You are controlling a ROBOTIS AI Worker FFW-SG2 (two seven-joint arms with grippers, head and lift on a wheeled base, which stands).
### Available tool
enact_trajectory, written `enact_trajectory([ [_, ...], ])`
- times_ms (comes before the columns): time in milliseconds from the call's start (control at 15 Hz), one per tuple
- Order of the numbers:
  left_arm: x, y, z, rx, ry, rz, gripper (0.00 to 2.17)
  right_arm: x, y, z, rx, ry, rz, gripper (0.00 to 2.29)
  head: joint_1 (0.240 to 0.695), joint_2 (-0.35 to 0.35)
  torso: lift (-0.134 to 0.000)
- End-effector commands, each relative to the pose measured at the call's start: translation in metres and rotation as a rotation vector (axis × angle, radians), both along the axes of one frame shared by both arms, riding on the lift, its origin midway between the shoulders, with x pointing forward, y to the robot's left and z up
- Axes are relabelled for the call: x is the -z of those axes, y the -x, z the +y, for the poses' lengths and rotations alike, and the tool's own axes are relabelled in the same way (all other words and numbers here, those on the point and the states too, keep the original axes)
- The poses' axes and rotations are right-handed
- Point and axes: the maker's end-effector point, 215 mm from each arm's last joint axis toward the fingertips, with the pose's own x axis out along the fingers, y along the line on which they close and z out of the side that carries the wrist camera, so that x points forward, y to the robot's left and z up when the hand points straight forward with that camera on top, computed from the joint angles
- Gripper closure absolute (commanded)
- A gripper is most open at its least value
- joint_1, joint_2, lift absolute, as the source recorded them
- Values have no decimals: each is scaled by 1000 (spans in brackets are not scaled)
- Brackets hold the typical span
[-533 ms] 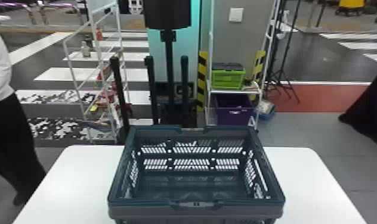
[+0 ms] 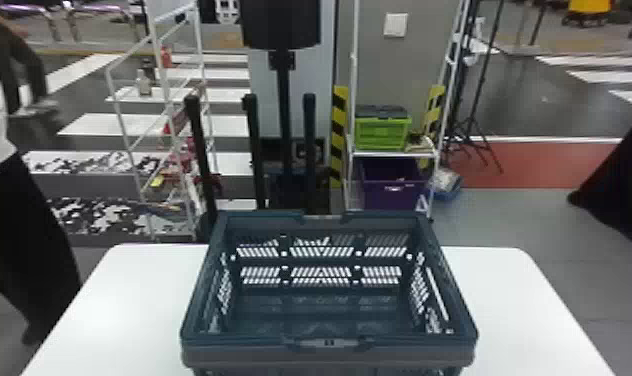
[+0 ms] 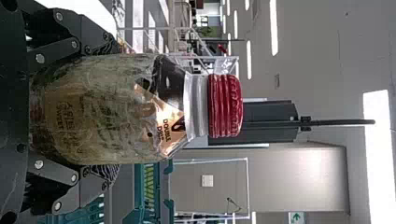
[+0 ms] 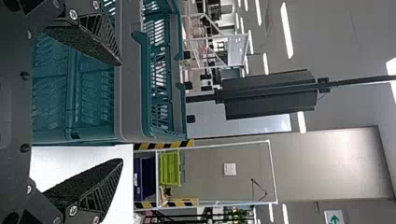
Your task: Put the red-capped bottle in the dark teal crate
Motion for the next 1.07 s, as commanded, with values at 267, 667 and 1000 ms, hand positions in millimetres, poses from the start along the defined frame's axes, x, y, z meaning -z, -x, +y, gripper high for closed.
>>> enact_trajectory([
  [267,-5,-1,1,-2,-1,-6,1784,4,-1,-1,0,2,7,154,499,0,0],
  [667,-63,-42,40,-30,-83,-23,1784,3,2,-1,2,0,4,154,499,0,0],
  [1000,-87,-110,68,-49,-176,169,1784,0,2,-1,9,-2,-4,154,499,0,0],
])
